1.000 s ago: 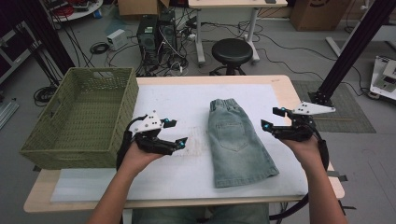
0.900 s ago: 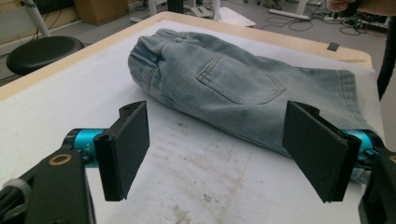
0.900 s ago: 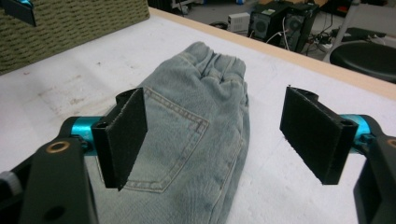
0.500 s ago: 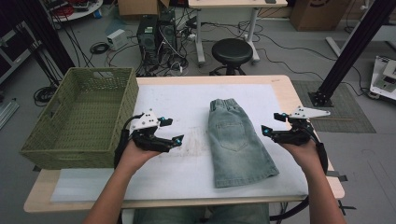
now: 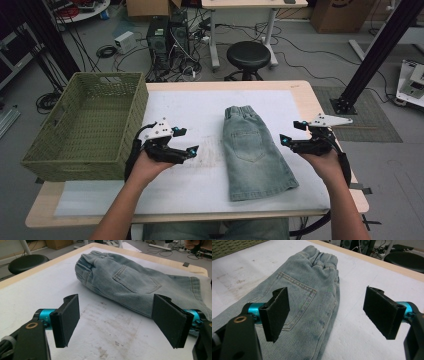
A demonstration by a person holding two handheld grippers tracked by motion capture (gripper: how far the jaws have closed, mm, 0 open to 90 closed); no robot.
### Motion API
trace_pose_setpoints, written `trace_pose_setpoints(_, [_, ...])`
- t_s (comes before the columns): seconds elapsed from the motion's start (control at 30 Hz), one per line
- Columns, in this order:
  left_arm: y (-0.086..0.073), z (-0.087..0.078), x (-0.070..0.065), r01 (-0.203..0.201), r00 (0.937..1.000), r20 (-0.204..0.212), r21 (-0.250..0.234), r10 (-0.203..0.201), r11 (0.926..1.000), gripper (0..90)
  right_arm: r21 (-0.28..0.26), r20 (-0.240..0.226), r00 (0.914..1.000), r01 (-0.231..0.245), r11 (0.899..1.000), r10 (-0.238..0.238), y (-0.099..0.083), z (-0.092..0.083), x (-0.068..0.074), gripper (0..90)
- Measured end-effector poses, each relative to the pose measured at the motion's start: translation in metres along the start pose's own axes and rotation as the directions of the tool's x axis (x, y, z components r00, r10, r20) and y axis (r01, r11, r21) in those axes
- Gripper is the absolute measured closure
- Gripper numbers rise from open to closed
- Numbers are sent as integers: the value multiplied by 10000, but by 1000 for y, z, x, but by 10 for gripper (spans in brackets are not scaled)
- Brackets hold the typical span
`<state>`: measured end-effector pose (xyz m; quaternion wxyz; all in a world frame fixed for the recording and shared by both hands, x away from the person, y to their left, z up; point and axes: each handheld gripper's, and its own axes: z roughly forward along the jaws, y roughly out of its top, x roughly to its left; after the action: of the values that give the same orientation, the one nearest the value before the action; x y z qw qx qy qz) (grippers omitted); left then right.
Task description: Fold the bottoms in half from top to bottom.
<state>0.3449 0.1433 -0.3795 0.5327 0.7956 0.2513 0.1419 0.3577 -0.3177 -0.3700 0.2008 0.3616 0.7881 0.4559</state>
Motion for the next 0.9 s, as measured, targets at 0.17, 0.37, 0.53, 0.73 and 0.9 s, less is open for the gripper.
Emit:
trace_pose_setpoints(0.17, [-3, 17, -6, 136, 9997, 195, 199, -140, 9997, 223, 98, 38, 10000, 6, 10000, -6, -4, 2, -1, 215])
trace_pose_setpoints(0.37, [-3, 42, -17, 235, 9991, 344, 486, -252, 9985, 221, 180, 30, 10000, 36, 9998, -37, -5, 4, 0, 215])
trace_pose_setpoints(0.53, [-5, 68, -23, 291, 9981, 513, 893, -337, 9956, 220, 382, 7, 10000, -65, 9993, 64, -12, 9, 0, 216])
trace_pose_setpoints(0.73, [-8, 94, -22, 683, 9961, 493, 984, -734, 9928, 220, 713, -27, 10000, 57, 9974, -55, -15, 19, 1, 219])
trace_pose_setpoints(0.9, [-12, 115, -22, 943, 9932, 562, 1259, -1020, 9876, 217, 1213, -173, 9998, 58, 9926, -38, -22, 34, 2, 230])
